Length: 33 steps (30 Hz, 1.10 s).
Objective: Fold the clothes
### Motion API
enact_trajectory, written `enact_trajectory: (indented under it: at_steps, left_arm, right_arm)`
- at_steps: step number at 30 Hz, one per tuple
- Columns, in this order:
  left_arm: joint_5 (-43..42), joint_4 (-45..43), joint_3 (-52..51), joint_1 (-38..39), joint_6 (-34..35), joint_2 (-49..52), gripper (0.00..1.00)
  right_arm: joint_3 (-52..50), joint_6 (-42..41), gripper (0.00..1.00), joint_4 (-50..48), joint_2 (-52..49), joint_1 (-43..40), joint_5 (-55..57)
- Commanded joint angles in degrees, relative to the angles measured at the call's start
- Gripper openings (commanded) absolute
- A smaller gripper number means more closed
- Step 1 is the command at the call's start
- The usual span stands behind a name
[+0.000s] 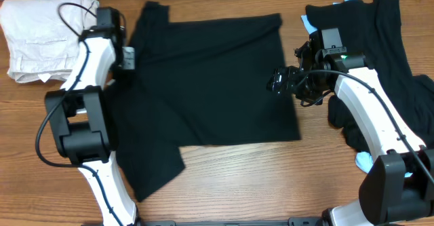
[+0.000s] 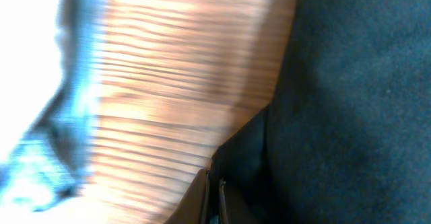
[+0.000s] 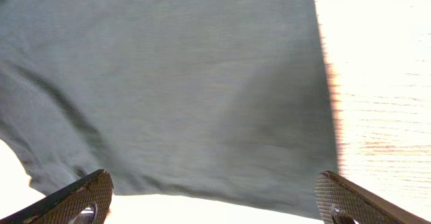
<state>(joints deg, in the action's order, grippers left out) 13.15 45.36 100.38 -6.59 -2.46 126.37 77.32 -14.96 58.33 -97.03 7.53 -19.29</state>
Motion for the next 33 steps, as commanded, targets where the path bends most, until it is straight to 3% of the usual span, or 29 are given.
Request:
enact_trajectory:
  at_steps: [1,2,3,11,18,22,24,26,30,33]
  left_arm:
    - [7.8,-2.3,1.7,-1.4,1.4,0.3,0.19]
    - [7.8,-2.8,1.7,-1.4,1.4,0.3,0.27]
    - [7.8,-3.6,1.7,-1.4,1.4,0.3,0.28]
    - [3.2,-2.9,1.7,-1.2,1.4,0.3,0.28]
    - [-5.7,6.1,3.3,-1.2,-0.9,0.2,0.25]
    - [-5.8,14.4,12.0,-1.2,-2.1,0.2,0.39]
    - [-8.5,17.9,17.1,-1.2,-2.2,0.2,0.57]
    - [-10.8,17.9,18.7,-1.2,-2.3,0.2,0.63]
    - [-11.7,18.1,16.0,-1.2,-2.3,0.7,0.61]
    - [-11.7,17.2,11.2,-1.2,-2.3,1.0,0.43]
  right_arm:
    - [-0.1,0.0,1.00,-0.1,0.2,-0.1,-0.3]
    - [-0.1,0.0,1.00,-0.1,0.2,-0.1,-0.3]
    - [-0.1,-0.1,1.00,-0.1,0.2,-0.1,-0.3]
    - [-0.1,0.0,1.00,-3.8,-1.0,-0.1,-0.3]
    - [-0.1,0.0,1.00,-3.4,-1.6,-0.1,-0.3]
    - [-0.1,0.0,1.00,-3.4,-1.6,-0.1,-0.3]
    - [-0.1,0.0,1.00,-3.5,-1.6,-0.1,-0.3]
    - [-0.1,0.0,1.00,-3.4,-1.6,-0.1,-0.3]
    - [-0.1,0.0,1.00,-2.7,-1.6,-0.1,-0.3]
    - [-0.1,0.0,1.00,-2.8,-1.6,-0.1,-0.3]
